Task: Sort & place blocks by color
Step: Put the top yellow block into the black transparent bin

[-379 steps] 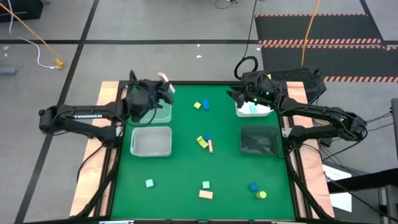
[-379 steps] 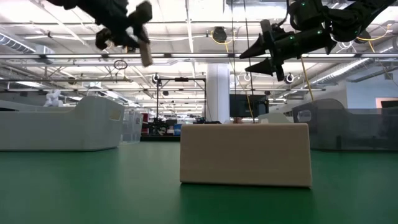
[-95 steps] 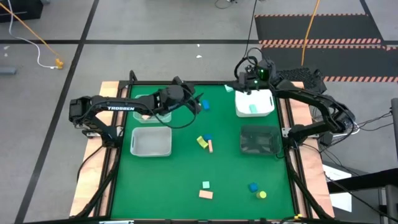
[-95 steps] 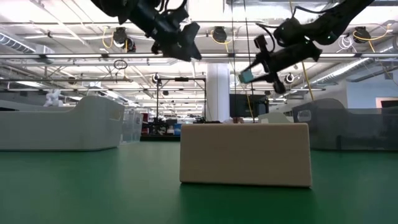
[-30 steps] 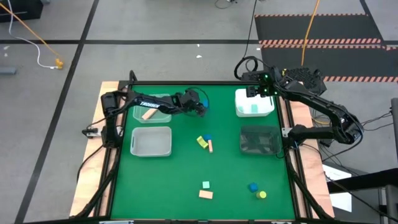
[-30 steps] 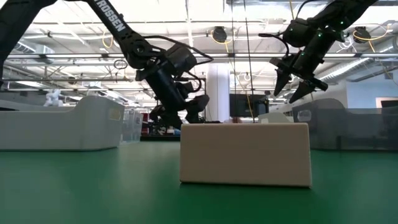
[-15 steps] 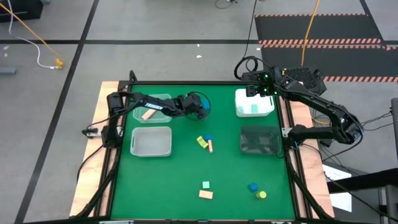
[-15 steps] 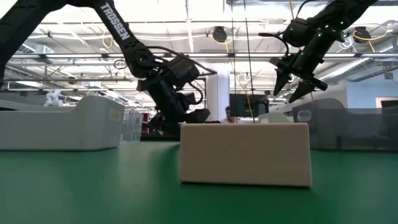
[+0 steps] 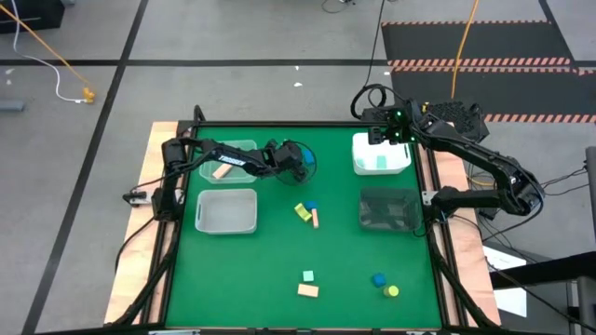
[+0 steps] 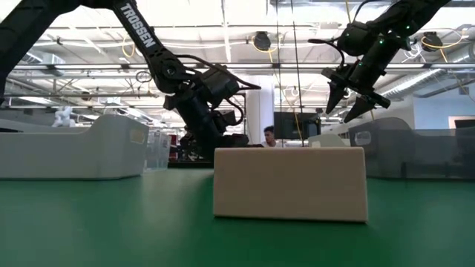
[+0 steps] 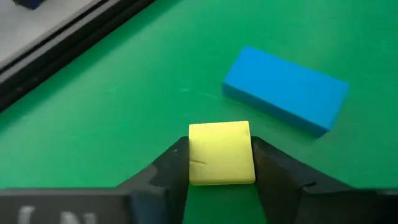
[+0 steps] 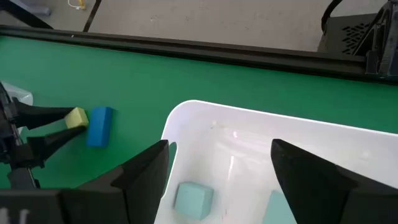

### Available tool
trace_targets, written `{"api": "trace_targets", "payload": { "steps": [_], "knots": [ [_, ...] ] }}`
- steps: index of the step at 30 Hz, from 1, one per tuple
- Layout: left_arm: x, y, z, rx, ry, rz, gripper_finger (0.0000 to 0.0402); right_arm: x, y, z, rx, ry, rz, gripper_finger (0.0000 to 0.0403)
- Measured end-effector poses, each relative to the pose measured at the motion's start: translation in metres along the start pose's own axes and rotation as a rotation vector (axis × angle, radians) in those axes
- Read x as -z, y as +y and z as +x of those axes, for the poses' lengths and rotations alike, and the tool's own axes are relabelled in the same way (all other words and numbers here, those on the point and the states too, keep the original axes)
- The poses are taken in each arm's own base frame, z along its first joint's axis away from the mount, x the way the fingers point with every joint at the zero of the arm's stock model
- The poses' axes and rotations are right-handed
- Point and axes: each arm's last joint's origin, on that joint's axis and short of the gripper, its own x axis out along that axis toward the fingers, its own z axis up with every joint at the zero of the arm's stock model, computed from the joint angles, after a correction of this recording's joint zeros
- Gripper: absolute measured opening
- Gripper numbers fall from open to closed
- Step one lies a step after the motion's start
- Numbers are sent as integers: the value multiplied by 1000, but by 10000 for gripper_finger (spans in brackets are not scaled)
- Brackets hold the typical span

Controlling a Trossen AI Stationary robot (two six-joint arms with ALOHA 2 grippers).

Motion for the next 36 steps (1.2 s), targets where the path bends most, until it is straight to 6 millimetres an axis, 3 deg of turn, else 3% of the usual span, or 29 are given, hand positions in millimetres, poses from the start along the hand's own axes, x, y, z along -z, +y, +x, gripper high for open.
{"api": "trace_targets", "payload": {
  "steps": [6, 9, 14, 18, 23, 29, 36],
  "knots": [
    [-4, 4, -9, 2, 9, -98, 134, 0, 0, 0, 0, 0, 2, 274],
    [-15, 7, -25, 23, -20, -137, 134, 0, 0, 0, 1, -2, 2, 274],
    [-45, 13, -65, 116, -135, -179, 134, -1, 0, 1, -8, -20, 2, 274],
    [-66, 21, -107, 248, -218, -224, 134, 1, -1, 6, -28, -51, 33, 274],
    [-80, 28, -156, 336, -316, -263, 134, -1, 1, 9, -107, -108, 104, 274],
    [-85, 29, -202, 416, -408, -261, 134, -11, 11, 8, -297, -210, 75, 274],
    [-76, 13, -232, 497, -419, -221, 134, -22, 24, 1, -550, -330, 194, 274]
  ]
}}
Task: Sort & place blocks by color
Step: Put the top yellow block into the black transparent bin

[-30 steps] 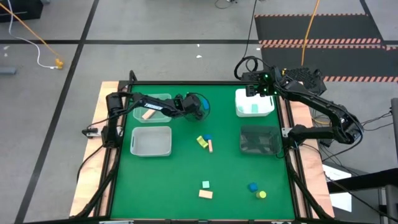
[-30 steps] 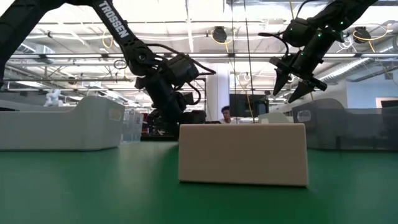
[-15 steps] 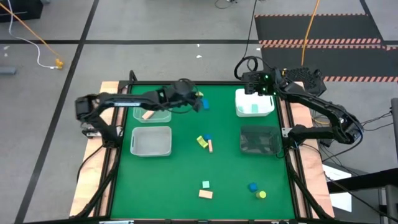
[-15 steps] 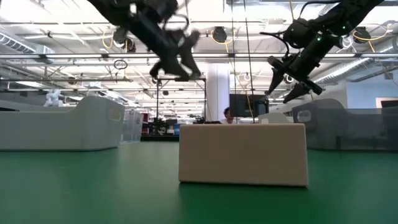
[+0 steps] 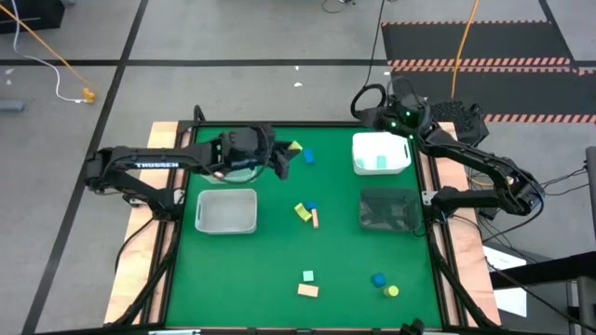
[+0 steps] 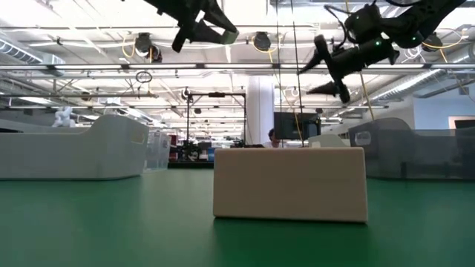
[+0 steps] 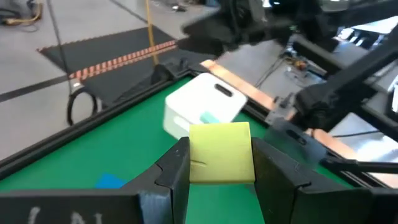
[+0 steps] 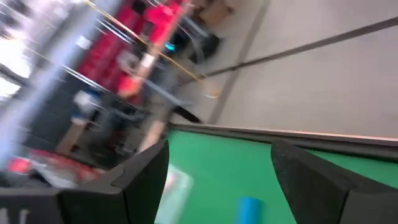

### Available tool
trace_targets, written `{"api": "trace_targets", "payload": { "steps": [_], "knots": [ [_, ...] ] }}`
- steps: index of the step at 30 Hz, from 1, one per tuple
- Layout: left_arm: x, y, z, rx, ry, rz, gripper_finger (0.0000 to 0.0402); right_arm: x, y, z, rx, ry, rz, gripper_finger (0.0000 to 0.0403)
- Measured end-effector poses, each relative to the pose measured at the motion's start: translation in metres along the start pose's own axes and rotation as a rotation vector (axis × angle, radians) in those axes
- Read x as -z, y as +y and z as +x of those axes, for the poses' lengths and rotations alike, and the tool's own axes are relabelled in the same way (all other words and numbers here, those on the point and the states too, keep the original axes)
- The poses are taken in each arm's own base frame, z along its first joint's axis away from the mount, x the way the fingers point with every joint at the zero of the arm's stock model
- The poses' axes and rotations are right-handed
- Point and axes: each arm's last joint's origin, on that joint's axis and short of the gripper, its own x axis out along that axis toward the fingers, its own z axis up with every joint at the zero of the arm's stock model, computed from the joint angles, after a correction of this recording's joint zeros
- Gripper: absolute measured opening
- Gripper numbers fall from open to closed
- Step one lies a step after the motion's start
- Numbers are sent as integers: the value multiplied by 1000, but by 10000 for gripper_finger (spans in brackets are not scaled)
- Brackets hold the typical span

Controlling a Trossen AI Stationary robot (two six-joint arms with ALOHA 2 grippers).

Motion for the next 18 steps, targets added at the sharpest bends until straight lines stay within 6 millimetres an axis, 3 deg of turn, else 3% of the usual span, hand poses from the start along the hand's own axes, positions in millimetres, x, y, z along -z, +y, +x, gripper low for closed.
{"api": "trace_targets", "payload": {
  "steps": [10, 18],
  "knots": [
    [7, -18, -2, -19, -33, 184, 134, 10, 38, 0, -419, 156, 13, 274],
    [6, -29, -6, 19, -85, 506, 134, 39, 62, 2, -521, 326, 67, 274]
  ]
}}
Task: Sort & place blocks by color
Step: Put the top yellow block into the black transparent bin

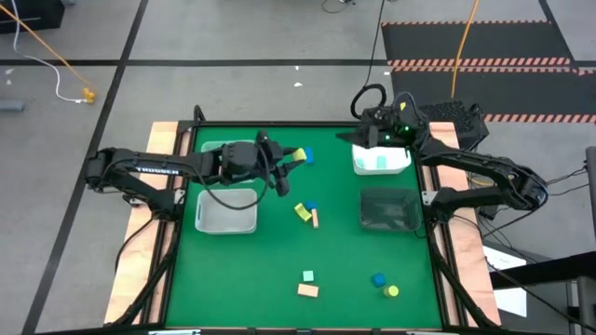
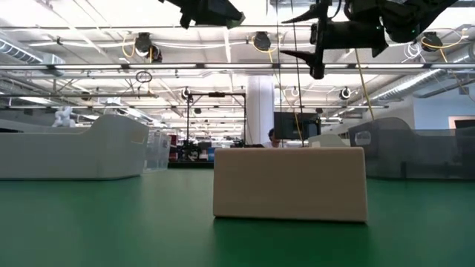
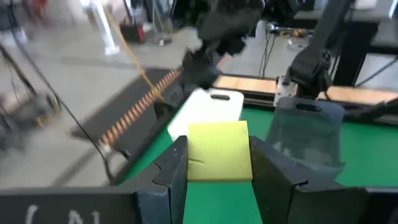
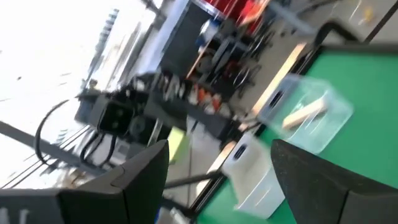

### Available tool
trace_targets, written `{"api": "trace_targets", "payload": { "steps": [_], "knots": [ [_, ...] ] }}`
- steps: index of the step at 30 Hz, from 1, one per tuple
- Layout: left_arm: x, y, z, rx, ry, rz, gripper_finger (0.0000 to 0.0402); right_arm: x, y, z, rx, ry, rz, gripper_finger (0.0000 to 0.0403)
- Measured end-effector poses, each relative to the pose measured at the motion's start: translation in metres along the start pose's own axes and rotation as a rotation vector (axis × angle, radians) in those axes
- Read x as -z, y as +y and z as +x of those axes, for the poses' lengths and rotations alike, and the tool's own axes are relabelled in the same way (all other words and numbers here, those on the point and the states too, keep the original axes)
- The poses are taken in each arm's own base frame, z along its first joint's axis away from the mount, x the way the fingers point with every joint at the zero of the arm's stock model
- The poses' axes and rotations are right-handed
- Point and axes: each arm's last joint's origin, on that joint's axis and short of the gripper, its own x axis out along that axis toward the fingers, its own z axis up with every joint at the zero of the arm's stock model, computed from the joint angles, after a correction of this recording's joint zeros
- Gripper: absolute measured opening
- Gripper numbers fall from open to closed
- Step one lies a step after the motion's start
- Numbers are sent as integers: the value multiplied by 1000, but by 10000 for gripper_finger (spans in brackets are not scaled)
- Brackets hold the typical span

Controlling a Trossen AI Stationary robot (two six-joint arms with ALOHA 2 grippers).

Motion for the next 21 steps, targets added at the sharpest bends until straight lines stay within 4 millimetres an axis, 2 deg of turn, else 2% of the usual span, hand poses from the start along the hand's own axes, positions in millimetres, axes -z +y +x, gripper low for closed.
{"api": "trace_targets", "payload": {
  "steps": [3, 10, 18, 21],
  "knots": [
    [1, 1, 3, -8, -3, 122, 134, 8, 3, 7, -6, 18, 11, 274],
    [11, -4, 21, -9, 18, 266, 134, 23, 6, 26, -4, -30, 45, 274],
    [21, -7, 40, -21, 9, 302, 135, 37, 2, 42, 25, -53, 66, 274],
    [23, -9, 45, -24, -4, 320, 148, 44, 2, 49, 20, -59, 81, 274]
  ]
}}
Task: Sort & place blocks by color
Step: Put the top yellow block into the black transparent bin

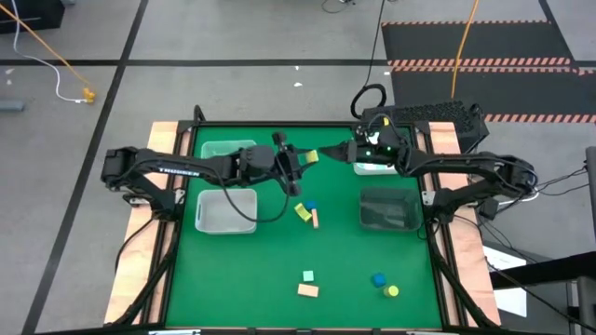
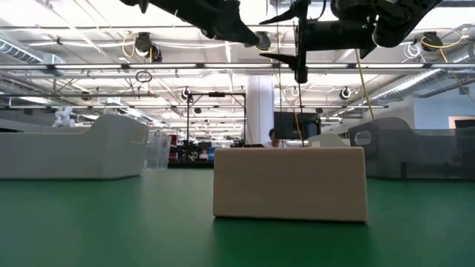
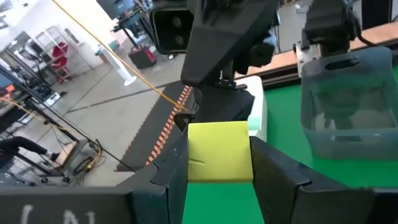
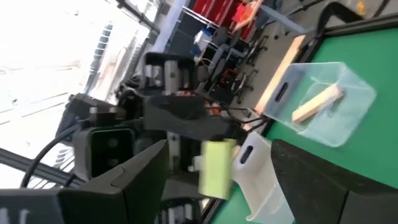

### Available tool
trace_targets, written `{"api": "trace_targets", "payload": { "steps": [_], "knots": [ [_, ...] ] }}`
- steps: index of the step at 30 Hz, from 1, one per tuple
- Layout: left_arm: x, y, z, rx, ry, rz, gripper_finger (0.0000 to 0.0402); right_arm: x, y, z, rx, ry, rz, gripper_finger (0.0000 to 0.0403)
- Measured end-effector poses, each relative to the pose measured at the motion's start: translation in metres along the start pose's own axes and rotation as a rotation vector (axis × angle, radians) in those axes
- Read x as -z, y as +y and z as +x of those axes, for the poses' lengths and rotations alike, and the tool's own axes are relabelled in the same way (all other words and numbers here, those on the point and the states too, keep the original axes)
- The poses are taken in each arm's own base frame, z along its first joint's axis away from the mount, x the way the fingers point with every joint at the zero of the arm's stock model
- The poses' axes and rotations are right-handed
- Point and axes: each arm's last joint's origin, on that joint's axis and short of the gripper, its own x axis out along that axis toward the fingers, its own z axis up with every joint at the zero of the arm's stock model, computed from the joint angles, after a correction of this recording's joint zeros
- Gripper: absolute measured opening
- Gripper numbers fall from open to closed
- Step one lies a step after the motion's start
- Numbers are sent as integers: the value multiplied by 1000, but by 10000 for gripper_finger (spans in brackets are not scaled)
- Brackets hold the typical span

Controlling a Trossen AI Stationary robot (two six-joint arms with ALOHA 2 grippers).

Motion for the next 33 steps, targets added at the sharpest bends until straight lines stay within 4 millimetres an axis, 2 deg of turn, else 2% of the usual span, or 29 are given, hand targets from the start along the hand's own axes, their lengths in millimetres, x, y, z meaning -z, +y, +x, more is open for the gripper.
{"api": "trace_targets", "payload": {
  "steps": [5, 9, 16, 23, 28, 33],
  "knots": [
    [-1, 0, 2, -8, -20, -25, 137, 9, -1, 7, -12, 14, 26, 272],
    [0, 1, 3, -7, -19, -21, 136, 14, -1, 9, -6, 18, 40, 251],
    [0, 2, 5, 10, -39, -17, 147, 15, -1, 10, -4, 23, 25, 180],
    [0, 1, 5, 36, -49, -30, 140, 15, 0, 10, -6, 18, -10, 97],
    [0, 1, 5, 34, -49, -26, 167, 15, -1, 10, 7, 1, -32, 42],
    [-1, 3, 4, -5, -42, -56, 194, 15, -1, 10, 3, 9, -50, 42]
  ]
}}
